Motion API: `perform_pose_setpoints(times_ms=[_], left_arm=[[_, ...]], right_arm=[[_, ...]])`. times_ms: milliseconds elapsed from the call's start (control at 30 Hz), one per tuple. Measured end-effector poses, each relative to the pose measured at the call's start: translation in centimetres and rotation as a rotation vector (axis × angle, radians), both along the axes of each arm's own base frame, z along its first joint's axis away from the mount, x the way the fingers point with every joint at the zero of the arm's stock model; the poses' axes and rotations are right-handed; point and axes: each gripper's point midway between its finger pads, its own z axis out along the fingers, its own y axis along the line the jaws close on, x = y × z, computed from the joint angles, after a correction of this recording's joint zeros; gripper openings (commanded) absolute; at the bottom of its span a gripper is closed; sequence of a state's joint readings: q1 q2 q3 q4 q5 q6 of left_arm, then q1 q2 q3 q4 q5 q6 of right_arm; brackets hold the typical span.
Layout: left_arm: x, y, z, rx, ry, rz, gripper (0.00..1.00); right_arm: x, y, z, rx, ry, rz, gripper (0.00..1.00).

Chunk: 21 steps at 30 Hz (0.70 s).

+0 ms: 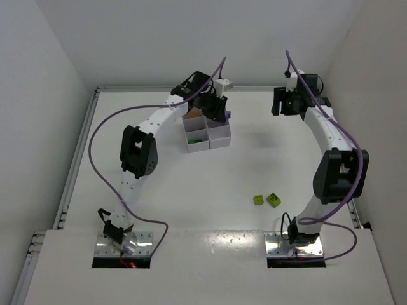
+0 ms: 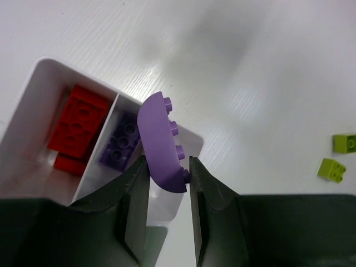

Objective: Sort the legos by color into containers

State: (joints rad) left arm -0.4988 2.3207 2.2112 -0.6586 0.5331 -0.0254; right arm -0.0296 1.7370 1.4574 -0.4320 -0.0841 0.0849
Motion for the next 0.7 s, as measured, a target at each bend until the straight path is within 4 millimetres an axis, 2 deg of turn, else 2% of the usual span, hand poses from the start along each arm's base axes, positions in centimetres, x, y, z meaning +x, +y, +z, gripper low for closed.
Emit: perform_pose_setpoints(times_ms=[133,300,433,467,567,700], left_arm=[[0.4,1.3,0.3,0.054,-0.039,-0.012,0.09],[0.2,2.6,-0.8,0.132,-0.044,-0.019,0.14],[0.0,3.3,-1.3,0.175,-0.043,-0.02,0.35],[-0.1,3.5,-1.4,0.183,-0.042,-0.021,0.5],[0.0,3.8,-1.6,0.204,-0.047,-0.018,0.7],[0.2,4.2,-1.8,0.222,-0.055,-0.008,0.76]], right_arm=[[-0.6,0.4,0.0,0.023,0.007,0.011,0.68],[-0.7,0.9,0.7,0.044,-0.006,0.029,0.68],[-0.8,1.1,0.6,0.049,-0.004,0.034,0.68],[-0.8,1.1,0.6,0.049,-0.004,0.034,0.68],[-0.8,1.2,0.6,0.053,-0.002,0.038,0.68],[-0.9,1.4,0.6,0.06,-0.002,0.053,0.68]])
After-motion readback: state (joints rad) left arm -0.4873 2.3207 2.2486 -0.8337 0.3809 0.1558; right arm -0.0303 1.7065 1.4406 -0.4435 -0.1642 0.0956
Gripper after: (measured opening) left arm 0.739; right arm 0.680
